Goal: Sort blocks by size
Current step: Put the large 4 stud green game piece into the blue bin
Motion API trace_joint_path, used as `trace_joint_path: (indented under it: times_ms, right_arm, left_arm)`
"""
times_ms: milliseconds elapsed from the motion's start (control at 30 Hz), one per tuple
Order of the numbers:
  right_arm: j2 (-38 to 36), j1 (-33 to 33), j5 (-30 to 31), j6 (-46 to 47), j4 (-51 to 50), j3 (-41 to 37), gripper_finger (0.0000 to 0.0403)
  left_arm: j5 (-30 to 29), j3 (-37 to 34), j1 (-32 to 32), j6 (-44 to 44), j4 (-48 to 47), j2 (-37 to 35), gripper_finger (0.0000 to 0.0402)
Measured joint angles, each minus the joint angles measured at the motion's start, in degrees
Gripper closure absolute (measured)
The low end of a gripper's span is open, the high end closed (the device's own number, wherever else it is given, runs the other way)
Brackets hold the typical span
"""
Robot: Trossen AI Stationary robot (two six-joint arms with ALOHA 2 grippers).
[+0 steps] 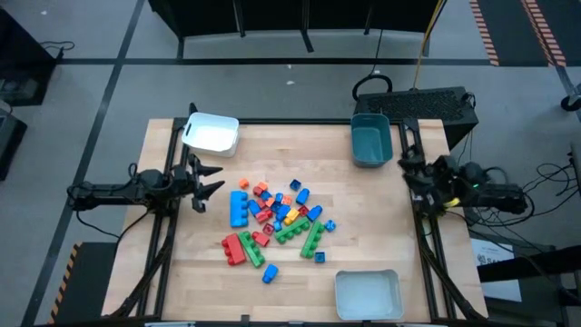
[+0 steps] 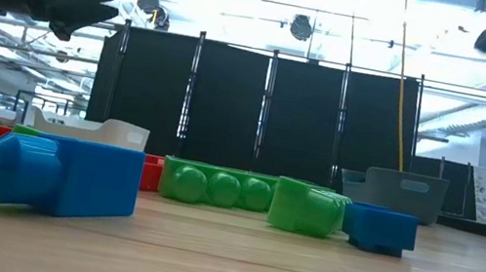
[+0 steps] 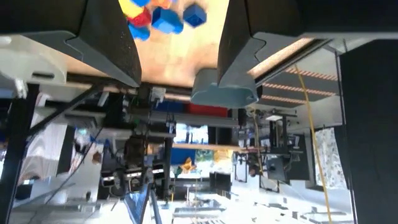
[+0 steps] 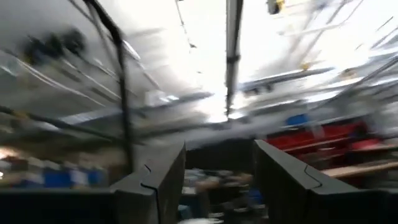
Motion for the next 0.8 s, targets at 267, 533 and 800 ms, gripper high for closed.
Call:
trace_joint_path:
  times_ms: [267,533,800]
  right_arm:
    - [22.47,0.00,7.47,-14.50,-34.90,23.28,0.0229]
    - [51.29,0.07,8.63,-12.60,-51.67,33.01,0.0229]
    - [70.59,4.00,3.69,-10.63,-62.71,35.43,0.0220]
  left_arm:
    - [-0.02,1.65,0.02,-0.59,-0.32,-0.03,0.0190]
    - [-0.09,1.65,0.02,-2.17,-5.66,-0.02,0.0190]
    - [-0.17,1.65,0.02,-3.57,-8.22,-0.02,0.0190]
